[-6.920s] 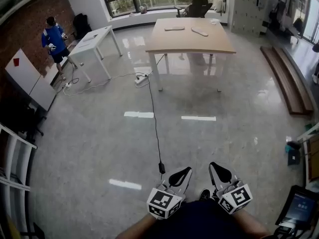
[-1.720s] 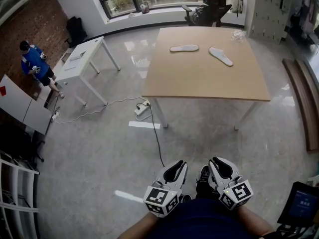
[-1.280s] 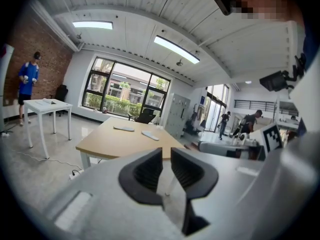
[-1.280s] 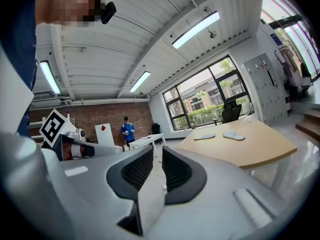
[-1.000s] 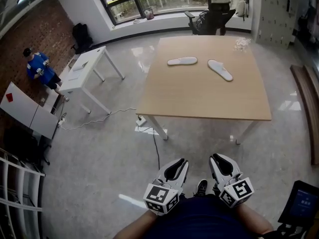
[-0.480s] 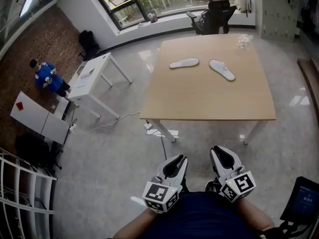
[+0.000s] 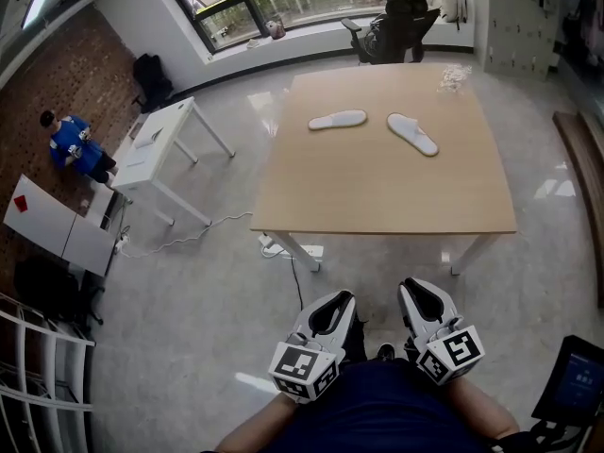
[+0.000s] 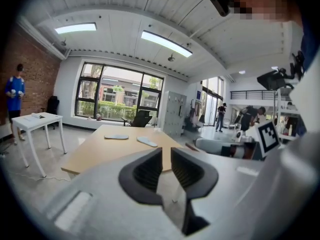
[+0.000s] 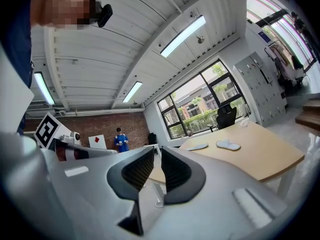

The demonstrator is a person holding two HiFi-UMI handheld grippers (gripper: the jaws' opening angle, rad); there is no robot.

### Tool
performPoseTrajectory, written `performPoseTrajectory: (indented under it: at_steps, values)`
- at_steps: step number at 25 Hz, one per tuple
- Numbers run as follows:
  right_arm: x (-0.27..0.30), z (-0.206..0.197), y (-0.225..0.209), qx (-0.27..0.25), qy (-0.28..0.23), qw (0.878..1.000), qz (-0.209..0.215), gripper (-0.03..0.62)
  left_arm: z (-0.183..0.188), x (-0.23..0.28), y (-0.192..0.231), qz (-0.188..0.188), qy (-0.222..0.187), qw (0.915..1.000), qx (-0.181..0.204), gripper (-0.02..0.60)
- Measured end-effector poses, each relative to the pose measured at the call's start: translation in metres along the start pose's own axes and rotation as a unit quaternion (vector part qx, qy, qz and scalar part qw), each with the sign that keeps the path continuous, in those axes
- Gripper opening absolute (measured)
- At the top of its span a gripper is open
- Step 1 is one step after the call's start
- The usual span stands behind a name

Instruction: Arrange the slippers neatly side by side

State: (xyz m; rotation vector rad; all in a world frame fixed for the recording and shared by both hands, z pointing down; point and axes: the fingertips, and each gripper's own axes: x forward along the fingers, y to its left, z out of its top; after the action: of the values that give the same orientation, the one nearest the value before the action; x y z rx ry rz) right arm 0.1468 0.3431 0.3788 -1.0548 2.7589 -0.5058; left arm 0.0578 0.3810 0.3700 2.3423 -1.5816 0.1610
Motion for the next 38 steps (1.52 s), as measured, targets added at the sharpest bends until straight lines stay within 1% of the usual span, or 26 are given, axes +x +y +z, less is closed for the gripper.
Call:
performPoseTrajectory:
  at_steps: [3,6,11,14,16,25,33,35,38]
  values:
    - [0.009,0.002,-0.008,-0.005,0.006,1.000,-0.005,0.049,-0.002,0.011,0.007,-0.003,0.005,1.0000,-0.001,0.054]
    - [0.019,-0.001,-0.018,-0.008,0.015,1.000,-0.011,0.049,-0.005,0.026,0.014,-0.010,0.005,0.9998,-0.014,0.054]
    - [0.034,-0.004,-0.041,-0.010,0.026,0.999,-0.033,0.049,-0.009,0.054,0.026,-0.023,0.017,0.9991,-0.031,0.054]
    - [0.043,-0.006,-0.051,-0.006,0.037,0.998,-0.047,0.044,-0.004,0.064,0.034,-0.022,0.023,0.9987,-0.039,0.054]
    - [0.054,-0.007,-0.056,-0.006,0.039,0.998,-0.048,0.043,-0.003,0.072,0.043,-0.023,0.024,0.9985,-0.043,0.054]
    - [0.116,-0.006,-0.061,-0.027,0.049,0.998,-0.034,0.040,0.006,0.103,0.092,-0.029,0.018,0.9978,-0.058,0.054]
    - [0.172,-0.009,-0.076,-0.031,0.063,0.996,-0.048,0.040,0.019,0.138,0.140,-0.042,0.022,0.9965,-0.069,0.054]
    - [0.185,-0.005,-0.079,-0.030,0.066,0.996,-0.057,0.040,0.025,0.145,0.150,-0.049,0.023,0.9961,-0.070,0.054]
    - [0.206,0.001,-0.085,-0.036,0.062,0.996,-0.061,0.040,0.037,0.159,0.167,-0.057,0.024,0.9955,-0.072,0.054]
